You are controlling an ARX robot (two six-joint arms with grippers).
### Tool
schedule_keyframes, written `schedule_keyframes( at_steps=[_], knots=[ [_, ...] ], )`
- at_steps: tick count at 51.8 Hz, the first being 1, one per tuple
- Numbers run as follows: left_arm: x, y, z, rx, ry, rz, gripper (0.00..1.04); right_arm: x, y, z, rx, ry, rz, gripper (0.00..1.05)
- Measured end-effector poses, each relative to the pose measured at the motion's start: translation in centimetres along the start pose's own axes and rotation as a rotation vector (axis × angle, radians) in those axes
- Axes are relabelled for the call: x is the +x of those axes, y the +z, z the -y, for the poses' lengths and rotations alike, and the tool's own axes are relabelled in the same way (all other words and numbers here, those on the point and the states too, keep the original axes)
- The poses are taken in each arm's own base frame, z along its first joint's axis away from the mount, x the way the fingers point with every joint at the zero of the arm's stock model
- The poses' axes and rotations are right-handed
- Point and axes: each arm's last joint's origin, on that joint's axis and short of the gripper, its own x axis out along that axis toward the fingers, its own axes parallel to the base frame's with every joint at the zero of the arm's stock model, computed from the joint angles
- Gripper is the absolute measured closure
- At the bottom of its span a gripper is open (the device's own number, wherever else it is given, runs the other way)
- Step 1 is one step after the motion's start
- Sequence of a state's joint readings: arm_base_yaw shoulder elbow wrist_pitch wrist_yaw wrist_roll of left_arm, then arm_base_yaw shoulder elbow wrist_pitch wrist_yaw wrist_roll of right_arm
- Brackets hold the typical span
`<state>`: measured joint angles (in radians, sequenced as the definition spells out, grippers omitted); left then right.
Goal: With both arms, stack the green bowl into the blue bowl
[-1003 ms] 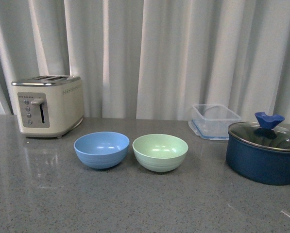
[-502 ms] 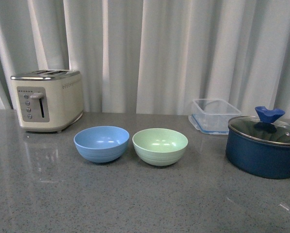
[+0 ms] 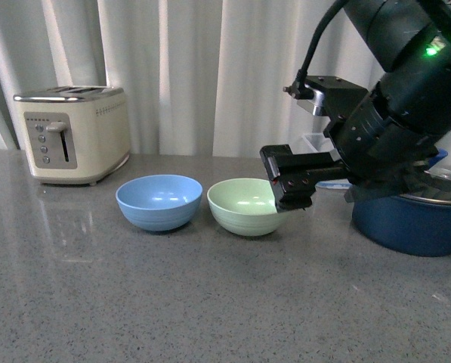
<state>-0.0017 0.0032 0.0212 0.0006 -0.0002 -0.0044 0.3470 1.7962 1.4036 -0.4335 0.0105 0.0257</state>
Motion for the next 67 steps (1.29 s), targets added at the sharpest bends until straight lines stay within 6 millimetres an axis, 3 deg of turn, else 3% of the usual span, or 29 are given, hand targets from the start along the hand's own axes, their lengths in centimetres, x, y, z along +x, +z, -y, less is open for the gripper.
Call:
schedule_keyframes(
  at_steps=[17,30,49,67],
  knots=[
    [0.0,0.0,0.0,0.000,0.000,0.000,0.07,5.2,5.4,1.8,0.106,0.003,0.040,0.10],
    [0.0,0.0,0.0,0.000,0.000,0.000,0.07,7.2,7.0,2.0,0.125,0.012,0.042,0.10],
    [0.0,0.0,0.0,0.000,0.000,0.000,0.07,11.0,6.7,2.8,0.132,0.022,-0.011,0.10],
    [0.0,0.0,0.0,0.000,0.000,0.000,0.07,12.0,6.3,4.0,0.138,0.040,-0.012,0.10]
  ],
)
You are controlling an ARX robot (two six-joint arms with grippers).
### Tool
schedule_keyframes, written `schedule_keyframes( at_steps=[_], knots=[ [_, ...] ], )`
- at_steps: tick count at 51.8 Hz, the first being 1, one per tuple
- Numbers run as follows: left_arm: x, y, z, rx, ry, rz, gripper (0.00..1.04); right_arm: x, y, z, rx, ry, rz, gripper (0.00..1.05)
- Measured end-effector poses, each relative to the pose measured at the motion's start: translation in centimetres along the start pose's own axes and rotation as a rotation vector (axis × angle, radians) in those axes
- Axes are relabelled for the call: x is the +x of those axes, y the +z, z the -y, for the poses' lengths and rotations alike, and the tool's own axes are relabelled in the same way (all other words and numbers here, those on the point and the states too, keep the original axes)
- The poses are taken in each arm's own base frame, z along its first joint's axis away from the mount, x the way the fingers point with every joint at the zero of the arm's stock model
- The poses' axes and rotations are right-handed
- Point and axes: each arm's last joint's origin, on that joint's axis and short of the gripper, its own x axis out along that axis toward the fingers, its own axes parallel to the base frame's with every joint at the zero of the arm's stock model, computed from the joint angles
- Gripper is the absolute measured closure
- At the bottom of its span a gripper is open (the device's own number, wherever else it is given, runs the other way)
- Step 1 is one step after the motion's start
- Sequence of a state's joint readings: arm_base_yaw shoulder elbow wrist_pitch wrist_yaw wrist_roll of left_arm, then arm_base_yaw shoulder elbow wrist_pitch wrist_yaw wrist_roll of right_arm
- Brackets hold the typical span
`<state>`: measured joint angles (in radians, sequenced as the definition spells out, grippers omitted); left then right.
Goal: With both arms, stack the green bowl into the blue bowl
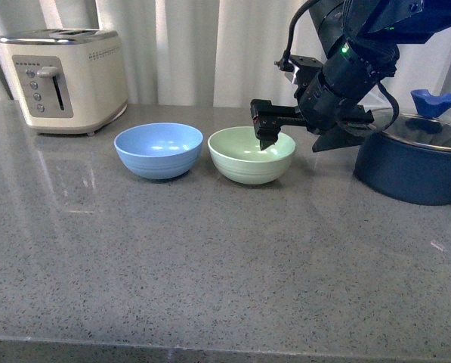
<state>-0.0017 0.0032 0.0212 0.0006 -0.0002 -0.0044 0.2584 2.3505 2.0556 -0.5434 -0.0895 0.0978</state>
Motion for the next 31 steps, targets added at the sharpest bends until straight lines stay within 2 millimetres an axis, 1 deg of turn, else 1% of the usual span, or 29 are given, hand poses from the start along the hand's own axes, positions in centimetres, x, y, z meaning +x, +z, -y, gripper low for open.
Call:
schedule_keyframes(
  at_steps=[2,6,11,12,15,16,24,27,31],
  knots=[
    [0.0,0.0,0.0,0.000,0.000,0.000,0.07,0.0,0.0,0.1,0.000,0.000,0.003,0.15],
    [0.0,0.0,0.0,0.000,0.000,0.000,0.07,0.1,0.0,0.1,0.000,0.008,0.009,0.29],
    [0.0,0.0,0.0,0.000,0.000,0.000,0.07,0.4,-0.1,0.2,0.003,0.012,0.003,0.41],
    [0.0,0.0,0.0,0.000,0.000,0.000,0.07,0.5,-0.2,0.3,0.003,0.011,-0.001,0.46],
    [0.0,0.0,0.0,0.000,0.000,0.000,0.07,0.8,-0.4,0.3,0.005,0.011,-0.009,0.57],
    [0.0,0.0,0.0,0.000,0.000,0.000,0.07,1.0,-0.6,0.3,0.006,0.010,-0.016,0.62],
    [0.0,0.0,0.0,0.000,0.000,0.000,0.07,1.6,-1.5,0.7,0.011,0.005,-0.031,0.92],
    [0.0,0.0,0.0,0.000,0.000,0.000,0.07,1.5,-1.6,0.8,0.025,0.024,-0.026,1.01],
    [0.0,0.0,0.0,0.000,0.000,0.000,0.07,0.8,-1.4,0.9,0.022,0.021,-0.005,1.04]
  ],
)
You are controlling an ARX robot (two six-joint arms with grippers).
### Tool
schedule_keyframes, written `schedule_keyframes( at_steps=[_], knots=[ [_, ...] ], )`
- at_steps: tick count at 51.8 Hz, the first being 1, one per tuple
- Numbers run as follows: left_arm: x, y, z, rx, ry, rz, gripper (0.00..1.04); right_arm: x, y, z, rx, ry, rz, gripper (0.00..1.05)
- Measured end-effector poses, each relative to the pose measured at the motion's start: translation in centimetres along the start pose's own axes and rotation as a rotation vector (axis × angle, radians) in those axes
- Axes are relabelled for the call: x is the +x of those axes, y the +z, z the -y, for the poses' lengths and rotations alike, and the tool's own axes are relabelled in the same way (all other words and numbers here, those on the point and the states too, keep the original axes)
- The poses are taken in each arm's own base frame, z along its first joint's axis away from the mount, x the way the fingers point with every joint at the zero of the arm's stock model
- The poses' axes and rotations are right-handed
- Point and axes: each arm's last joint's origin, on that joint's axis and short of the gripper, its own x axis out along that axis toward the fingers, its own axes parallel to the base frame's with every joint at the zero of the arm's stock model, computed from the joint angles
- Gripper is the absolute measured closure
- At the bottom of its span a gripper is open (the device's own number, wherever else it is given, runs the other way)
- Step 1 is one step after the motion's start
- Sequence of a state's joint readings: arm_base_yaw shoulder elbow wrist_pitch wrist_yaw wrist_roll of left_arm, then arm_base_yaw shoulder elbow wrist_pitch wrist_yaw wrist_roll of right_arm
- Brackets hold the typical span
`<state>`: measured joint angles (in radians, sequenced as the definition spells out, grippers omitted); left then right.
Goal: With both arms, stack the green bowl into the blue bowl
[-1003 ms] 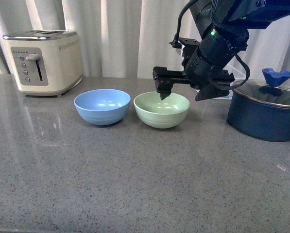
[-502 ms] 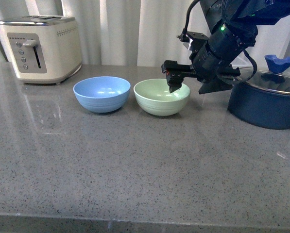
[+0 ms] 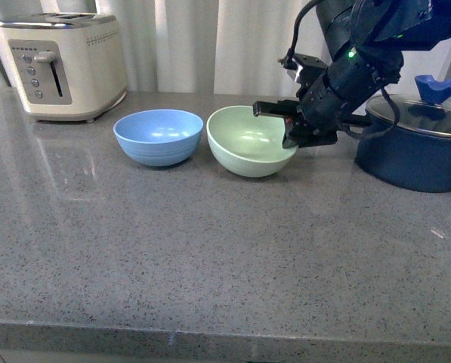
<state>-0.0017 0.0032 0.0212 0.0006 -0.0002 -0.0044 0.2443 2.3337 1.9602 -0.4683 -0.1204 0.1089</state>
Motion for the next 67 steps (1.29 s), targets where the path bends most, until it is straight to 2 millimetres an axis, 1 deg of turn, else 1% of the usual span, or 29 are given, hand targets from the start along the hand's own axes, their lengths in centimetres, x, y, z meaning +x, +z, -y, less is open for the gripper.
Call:
schedule_keyframes(
  at_steps=[12,21,28,33,37,41,54,58,63,67],
  knots=[
    [0.0,0.0,0.0,0.000,0.000,0.000,0.07,-0.6,-0.4,0.3,0.004,-0.004,0.001,1.04],
    [0.0,0.0,0.0,0.000,0.000,0.000,0.07,-1.1,-0.1,0.5,0.005,-0.005,0.006,1.04],
    [0.0,0.0,0.0,0.000,0.000,0.000,0.07,-1.7,0.6,0.5,0.001,-0.005,0.025,1.04],
    [0.0,0.0,0.0,0.000,0.000,0.000,0.07,-2.7,2.0,0.1,-0.010,0.013,0.061,1.04],
    [0.0,0.0,0.0,0.000,0.000,0.000,0.07,-3.8,3.3,-0.8,-0.029,0.036,0.097,1.04],
    [0.0,0.0,0.0,0.000,0.000,0.000,0.07,-4.4,4.0,-1.7,-0.045,0.058,0.114,1.04],
    [0.0,0.0,0.0,0.000,0.000,0.000,0.07,-6.2,5.6,-6.7,-0.126,0.168,0.170,1.04],
    [0.0,0.0,0.0,0.000,0.000,0.000,0.07,-6.2,6.0,-8.2,-0.146,0.197,0.181,1.04],
    [0.0,0.0,0.0,0.000,0.000,0.000,0.07,-5.6,6.0,-9.0,-0.156,0.213,0.176,1.04],
    [0.0,0.0,0.0,0.000,0.000,0.000,0.07,-4.3,5.9,-9.6,-0.162,0.223,0.157,1.04]
  ],
)
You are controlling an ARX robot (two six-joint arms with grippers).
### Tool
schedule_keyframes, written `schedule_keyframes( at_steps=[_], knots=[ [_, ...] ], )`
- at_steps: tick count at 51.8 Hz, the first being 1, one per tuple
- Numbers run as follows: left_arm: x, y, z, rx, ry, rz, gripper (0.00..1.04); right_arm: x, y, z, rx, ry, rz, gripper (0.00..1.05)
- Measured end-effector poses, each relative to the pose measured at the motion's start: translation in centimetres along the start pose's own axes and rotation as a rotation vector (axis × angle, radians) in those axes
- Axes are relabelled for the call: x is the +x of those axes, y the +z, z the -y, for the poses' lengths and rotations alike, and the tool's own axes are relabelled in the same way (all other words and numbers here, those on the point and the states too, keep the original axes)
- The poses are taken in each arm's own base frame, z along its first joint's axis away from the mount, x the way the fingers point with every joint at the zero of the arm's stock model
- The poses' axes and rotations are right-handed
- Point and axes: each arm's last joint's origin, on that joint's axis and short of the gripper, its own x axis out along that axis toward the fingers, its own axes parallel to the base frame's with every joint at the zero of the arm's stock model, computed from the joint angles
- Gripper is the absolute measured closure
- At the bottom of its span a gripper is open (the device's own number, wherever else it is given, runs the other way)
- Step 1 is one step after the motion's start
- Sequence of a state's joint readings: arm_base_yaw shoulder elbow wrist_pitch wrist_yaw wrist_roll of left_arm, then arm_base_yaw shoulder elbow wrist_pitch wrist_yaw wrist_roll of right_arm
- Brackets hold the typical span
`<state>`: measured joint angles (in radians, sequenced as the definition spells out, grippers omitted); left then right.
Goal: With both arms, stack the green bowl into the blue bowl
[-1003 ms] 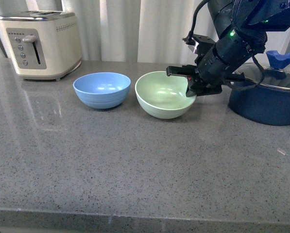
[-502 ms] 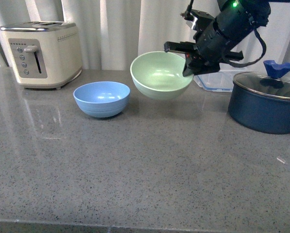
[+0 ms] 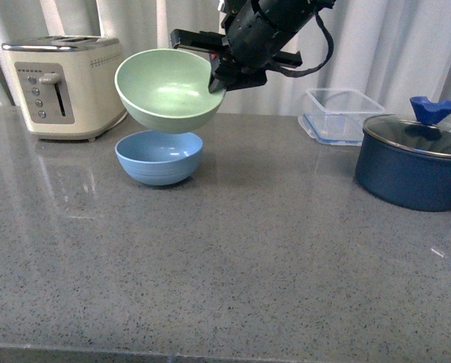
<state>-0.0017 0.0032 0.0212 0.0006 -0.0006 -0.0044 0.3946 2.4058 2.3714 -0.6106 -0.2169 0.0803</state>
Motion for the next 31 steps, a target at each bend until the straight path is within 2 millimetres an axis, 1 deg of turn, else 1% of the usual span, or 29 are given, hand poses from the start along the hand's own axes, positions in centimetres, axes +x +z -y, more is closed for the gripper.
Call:
schedule_keyframes(
  at_steps=[8,14,25,31],
  knots=[
    [0.0,0.0,0.0,0.000,0.000,0.000,0.07,2.1,-0.6,-0.1,0.002,0.014,-0.032,1.04],
    [0.0,0.0,0.0,0.000,0.000,0.000,0.07,3.5,-0.7,0.0,0.003,0.021,-0.050,1.04],
    [0.0,0.0,0.0,0.000,0.000,0.000,0.07,4.7,-1.1,-0.1,0.001,0.033,-0.070,1.04],
    [0.0,0.0,0.0,0.000,0.000,0.000,0.07,4.9,-1.1,-0.2,-0.005,0.043,-0.056,1.04]
  ],
)
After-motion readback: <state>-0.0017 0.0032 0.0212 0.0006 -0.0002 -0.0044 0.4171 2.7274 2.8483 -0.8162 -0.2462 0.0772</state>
